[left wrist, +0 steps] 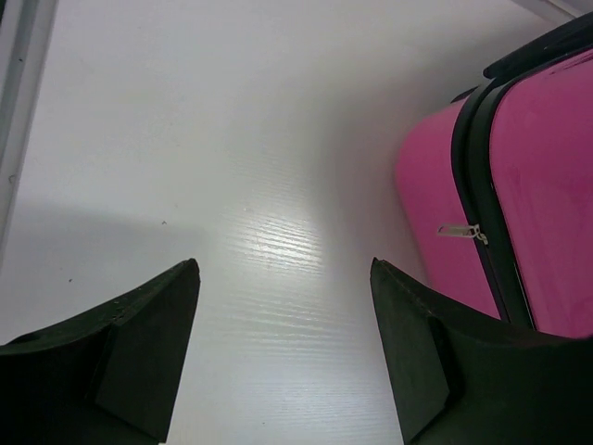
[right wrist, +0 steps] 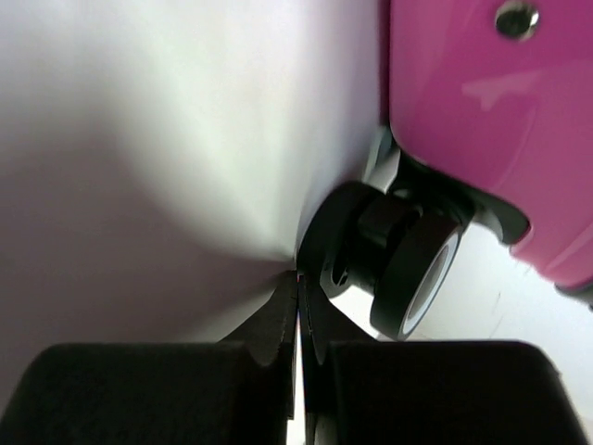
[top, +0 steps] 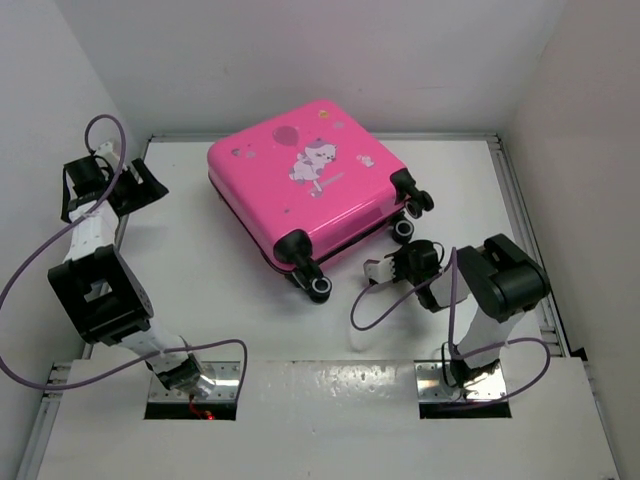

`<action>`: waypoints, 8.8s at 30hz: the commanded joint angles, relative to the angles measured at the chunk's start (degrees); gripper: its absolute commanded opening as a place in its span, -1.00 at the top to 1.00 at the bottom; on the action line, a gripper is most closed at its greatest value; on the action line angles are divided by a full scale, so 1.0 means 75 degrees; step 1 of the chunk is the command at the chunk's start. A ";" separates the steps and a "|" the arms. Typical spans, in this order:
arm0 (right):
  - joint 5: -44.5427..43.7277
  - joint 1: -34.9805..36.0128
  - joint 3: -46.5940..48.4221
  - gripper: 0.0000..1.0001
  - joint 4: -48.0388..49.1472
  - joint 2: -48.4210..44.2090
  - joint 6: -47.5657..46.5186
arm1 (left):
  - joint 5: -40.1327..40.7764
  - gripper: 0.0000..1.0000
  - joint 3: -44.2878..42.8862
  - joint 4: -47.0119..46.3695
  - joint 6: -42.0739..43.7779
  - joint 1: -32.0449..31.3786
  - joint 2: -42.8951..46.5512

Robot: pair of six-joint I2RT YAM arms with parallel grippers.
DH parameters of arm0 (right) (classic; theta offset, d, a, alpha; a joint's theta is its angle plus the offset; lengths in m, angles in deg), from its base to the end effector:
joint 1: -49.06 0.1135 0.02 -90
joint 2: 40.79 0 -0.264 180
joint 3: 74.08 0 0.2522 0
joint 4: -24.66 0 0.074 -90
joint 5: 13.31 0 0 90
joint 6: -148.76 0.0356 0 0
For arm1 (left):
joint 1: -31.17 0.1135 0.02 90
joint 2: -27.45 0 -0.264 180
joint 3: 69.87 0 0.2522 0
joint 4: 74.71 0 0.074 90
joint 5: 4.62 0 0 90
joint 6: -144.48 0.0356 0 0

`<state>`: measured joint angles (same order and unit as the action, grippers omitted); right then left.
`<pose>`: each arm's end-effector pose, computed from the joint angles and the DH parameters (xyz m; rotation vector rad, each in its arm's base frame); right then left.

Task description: Pack the luggage

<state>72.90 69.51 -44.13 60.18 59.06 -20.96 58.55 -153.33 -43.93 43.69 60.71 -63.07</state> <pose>0.2278 0.0824 0.0749 -1.6975 1.4712 -0.6504 0.3178 0.1616 0.2816 -0.5066 2.1092 -0.3352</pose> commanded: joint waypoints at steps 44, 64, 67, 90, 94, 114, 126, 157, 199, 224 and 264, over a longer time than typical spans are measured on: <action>0.3387 -0.2339 0.3209 0.99 -0.8849 -0.1807 2.1797 | -0.1041 -0.63 0.0292 -0.0664 -0.1773 0.0210 0.0280; 0.1561 -0.2363 0.5550 0.99 -0.7074 0.0853 2.2301 | -0.0888 -0.77 0.0713 -0.0687 -0.1761 0.0210 0.0421; 0.1175 -0.2433 0.6194 0.99 -0.7051 0.1309 2.2127 | -0.0970 -0.80 0.0714 -0.0687 -0.1761 0.0210 0.0421; 0.3797 -0.5269 0.8226 0.54 -0.7647 0.0927 1.6082 | -0.0407 -0.62 -0.5340 0.0661 -0.0799 -0.2882 -0.4616; 0.4465 -0.5199 0.8131 0.27 -0.8724 0.0165 1.4886 | -0.0875 -0.60 -0.6456 0.0661 -0.0882 -0.3188 -0.5753; 0.3834 -0.4531 0.9103 0.27 -1.0988 -0.0704 1.2623 | -0.2505 0.25 -0.4023 0.1856 0.1918 -0.4325 -0.5077; 0.3799 -0.4683 1.0123 0.27 -1.1433 -0.0271 1.2178 | -0.1989 0.38 -0.2778 0.1552 0.1169 -0.4372 -0.4677; 0.3422 -0.4121 0.7769 0.35 -1.0919 -0.2122 1.1543 | 0.1842 1.00 -0.3850 0.2256 -0.1159 -0.4341 -0.5827; -0.0593 0.2979 0.1381 0.35 -0.3541 -0.4869 1.3032 | 0.0953 1.00 0.1780 0.0145 -0.5510 -0.1746 -0.1151; -0.2248 0.3075 0.1276 0.52 0.0332 -0.1982 1.3313 | -0.0887 1.00 0.1991 0.0075 -0.5640 -0.1795 -0.1407; -0.0282 0.2044 0.2505 1.00 0.2359 0.0315 1.2400 | -0.1181 1.00 0.2002 -0.0206 -0.5335 -0.1513 -0.2005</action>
<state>67.52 85.95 -28.55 72.52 60.48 74.01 48.69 -141.33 -52.56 6.03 50.41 -73.71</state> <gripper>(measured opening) 0.009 0.191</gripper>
